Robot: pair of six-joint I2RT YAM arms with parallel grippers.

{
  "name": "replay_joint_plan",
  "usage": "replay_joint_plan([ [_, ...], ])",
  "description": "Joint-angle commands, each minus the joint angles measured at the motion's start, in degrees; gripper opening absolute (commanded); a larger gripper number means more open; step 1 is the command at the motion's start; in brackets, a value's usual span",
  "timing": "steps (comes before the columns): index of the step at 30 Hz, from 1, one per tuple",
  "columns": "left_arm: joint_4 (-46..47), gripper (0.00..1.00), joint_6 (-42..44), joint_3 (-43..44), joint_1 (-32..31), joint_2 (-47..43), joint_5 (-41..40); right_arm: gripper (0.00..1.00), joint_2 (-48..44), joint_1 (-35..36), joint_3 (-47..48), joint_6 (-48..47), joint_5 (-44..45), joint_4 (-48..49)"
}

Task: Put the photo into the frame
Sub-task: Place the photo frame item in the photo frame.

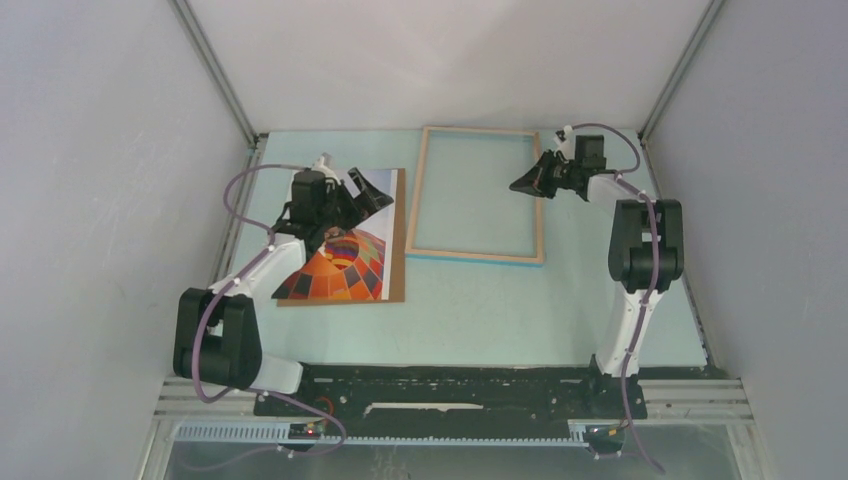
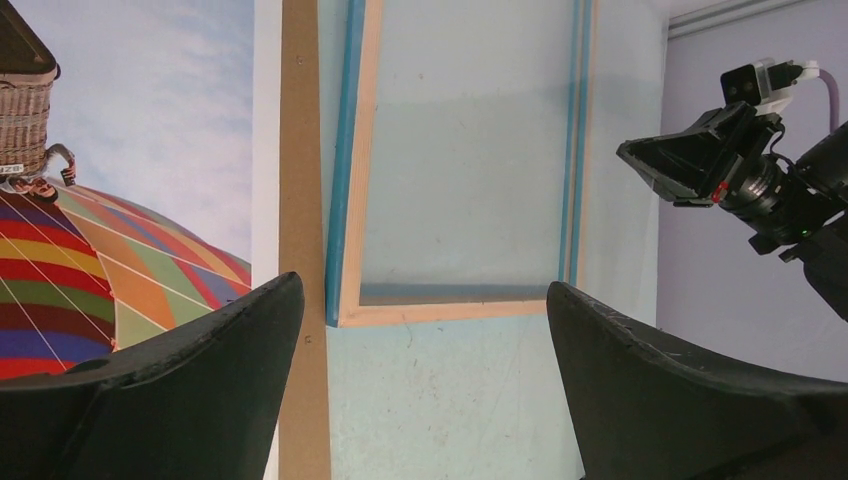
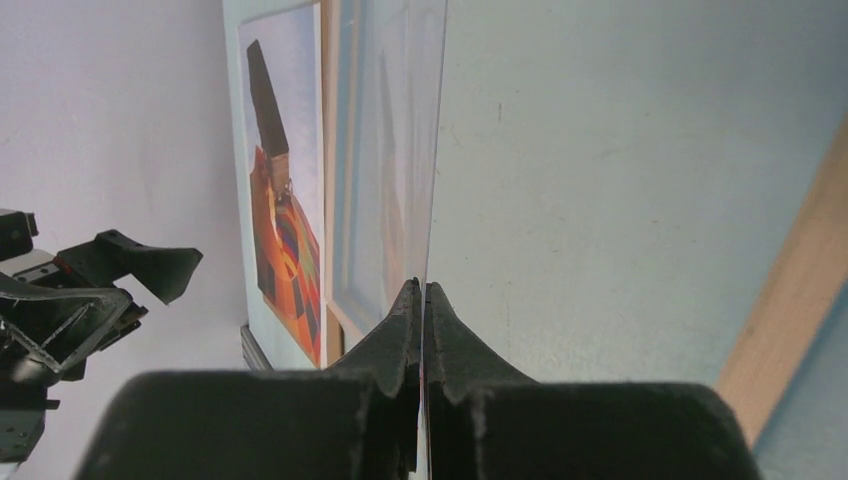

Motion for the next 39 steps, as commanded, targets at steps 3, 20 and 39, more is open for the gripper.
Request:
replay_joint_plan([
  [3, 2.24, 1.00, 2.44, 2.80, -0.37, -0.66, 0.09, 0.00, 1.43, -2.75, 3.41, -2.81, -2.11, -0.32],
  [20, 2.23, 1.00, 2.75, 3.24, -0.33, 0.10, 0.77, 0.00, 7.04, -3.99, 9.00, -0.11, -8.07, -0.66],
  [39, 5.46, 1.00, -0.70, 2.68, -1.55, 3.62, 3.73, 0.00, 8.50, -5.83, -0.49, 33.37, -20.04, 33.90],
])
